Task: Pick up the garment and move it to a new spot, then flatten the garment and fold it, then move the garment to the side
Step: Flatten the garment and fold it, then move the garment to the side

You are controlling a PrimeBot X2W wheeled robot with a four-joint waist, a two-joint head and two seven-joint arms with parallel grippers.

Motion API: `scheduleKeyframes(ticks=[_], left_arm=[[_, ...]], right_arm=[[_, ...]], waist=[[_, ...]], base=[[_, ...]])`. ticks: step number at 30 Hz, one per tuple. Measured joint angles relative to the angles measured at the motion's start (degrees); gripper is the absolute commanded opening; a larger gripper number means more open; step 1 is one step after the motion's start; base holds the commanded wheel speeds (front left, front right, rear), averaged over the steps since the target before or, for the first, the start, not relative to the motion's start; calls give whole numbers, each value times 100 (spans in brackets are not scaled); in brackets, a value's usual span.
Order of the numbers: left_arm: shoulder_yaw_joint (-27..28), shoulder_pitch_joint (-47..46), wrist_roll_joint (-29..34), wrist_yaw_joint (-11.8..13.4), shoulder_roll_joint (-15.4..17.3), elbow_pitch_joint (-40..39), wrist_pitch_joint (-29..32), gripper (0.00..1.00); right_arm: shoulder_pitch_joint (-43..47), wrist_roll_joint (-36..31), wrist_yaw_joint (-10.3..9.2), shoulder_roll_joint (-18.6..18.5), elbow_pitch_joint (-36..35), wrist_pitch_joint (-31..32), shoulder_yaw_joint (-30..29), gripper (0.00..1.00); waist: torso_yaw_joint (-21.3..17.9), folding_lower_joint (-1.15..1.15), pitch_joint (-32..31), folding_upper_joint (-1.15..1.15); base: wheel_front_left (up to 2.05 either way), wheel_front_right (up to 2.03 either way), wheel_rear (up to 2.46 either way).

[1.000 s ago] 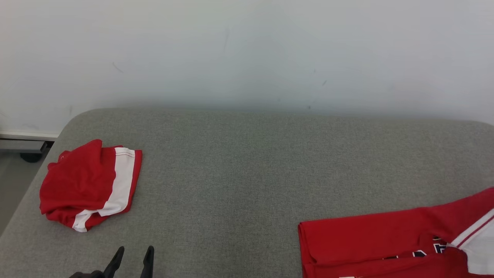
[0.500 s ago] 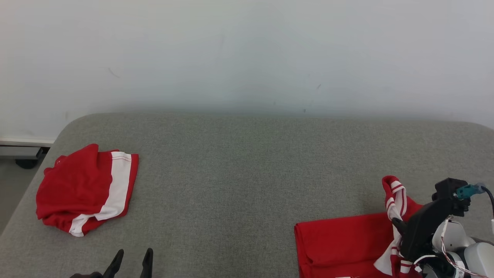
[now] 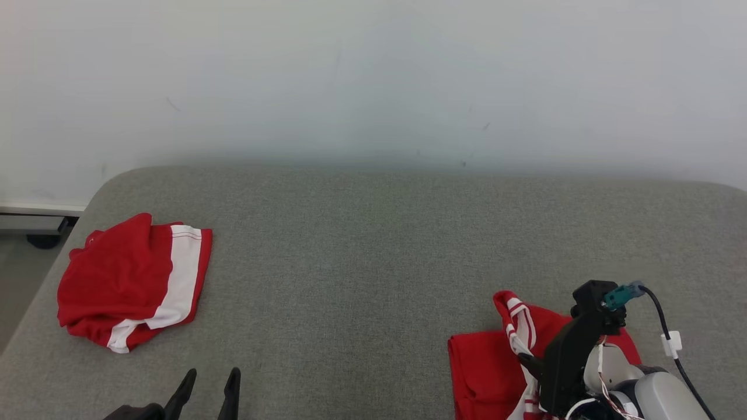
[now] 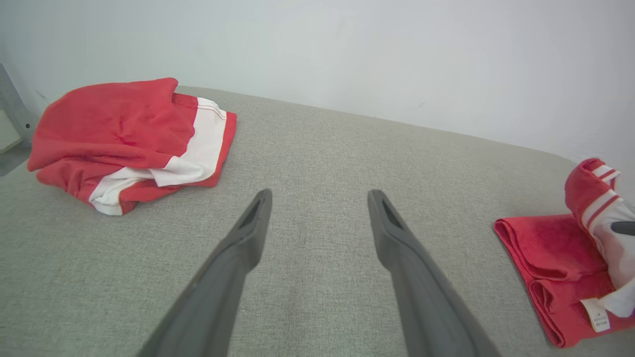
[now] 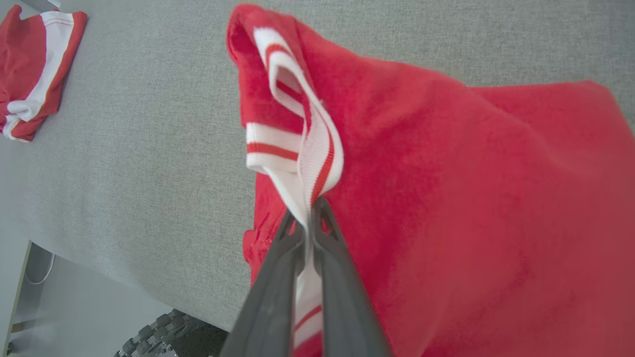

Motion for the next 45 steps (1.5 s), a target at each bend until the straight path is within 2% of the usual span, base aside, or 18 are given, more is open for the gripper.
scheduleKeyframes(ticks=[14,15,16,17,22,30,32,36,38,41,45], left_arm=[[2,-3,0,2,-11,77,-10,100],[1,-5,0,2,-12,79,-12,100],[1,-7,0,2,-13,82,-36,100],[0,-14,0,2,-13,86,-49,100],[0,-41,0,3,-15,92,-52,100],[1,-42,0,3,-21,103,-59,100],[1,-42,0,4,-22,103,-59,100],[43,6,-1,11,-15,82,-116,100],[94,93,-1,13,1,71,-137,100],[101,102,0,18,0,25,-154,100],[98,101,2,20,-7,-18,-154,100]], right_arm=[[-150,-41,-152,171,375,64,138,0],[-160,-41,-156,182,398,63,142,7],[-177,-41,-170,192,420,58,148,27],[-203,-41,-171,200,439,57,159,100],[-309,-34,-207,255,394,-118,103,100],[-569,4,-253,256,-41,-611,-298,100],[-492,-46,-254,93,-168,-655,-400,100],[-34,-302,-253,-545,-270,-599,-543,100],[109,-389,-266,-749,-304,-599,-693,100],[184,-404,-276,-902,-365,-594,-825,100],[326,-330,-243,-907,-240,-547,-880,100]], waist=[[92,0,45,0],[94,0,47,0],[96,0,48,0],[97,0,49,0],[97,0,52,0],[74,0,44,0],[64,0,39,0],[30,0,32,0],[-13,0,36,0],[-83,0,48,0],[-174,0,75,0]], base=[[0,0,0],[0,0,0],[0,0,0],[0,0,0],[0,0,0],[0,0,0],[0,0,0],[0,0,0],[0,0,0],[0,0,0],[0,0,0]])
